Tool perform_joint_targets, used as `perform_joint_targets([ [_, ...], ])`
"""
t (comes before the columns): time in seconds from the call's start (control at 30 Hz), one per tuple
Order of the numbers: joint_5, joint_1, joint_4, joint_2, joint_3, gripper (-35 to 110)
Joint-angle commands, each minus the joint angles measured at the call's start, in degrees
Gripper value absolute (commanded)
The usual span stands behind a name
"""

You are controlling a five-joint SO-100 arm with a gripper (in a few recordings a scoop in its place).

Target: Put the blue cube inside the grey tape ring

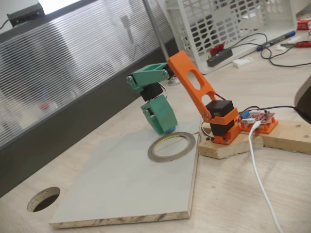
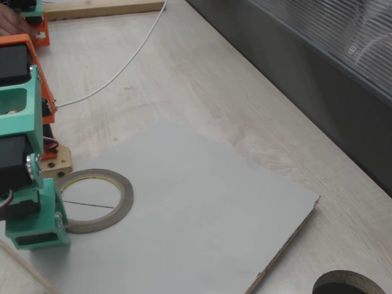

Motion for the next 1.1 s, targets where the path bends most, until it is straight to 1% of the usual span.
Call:
perform_joint_targets([
  [0.0, 0.9, 1.1, 0.3, 2.6, -0.4, 11],
  [0.13, 0.9, 1.1, 0.3, 6.4, -0.4, 7],
  [0.33, 0.9, 1.0, 0.4, 11.8, -0.4, 7],
  [0.67, 0.6, 0.4, 1.1, 30.7, 0.4, 7],
  [0.87, 0.8, 0.1, 0.5, 37.4, 0.6, 7],
  [0.93, 0.8, -2.9, 0.5, 39.2, 0.7, 7],
  [1.07, 0.8, -16.5, 0.4, 41.8, 3.4, 7],
])
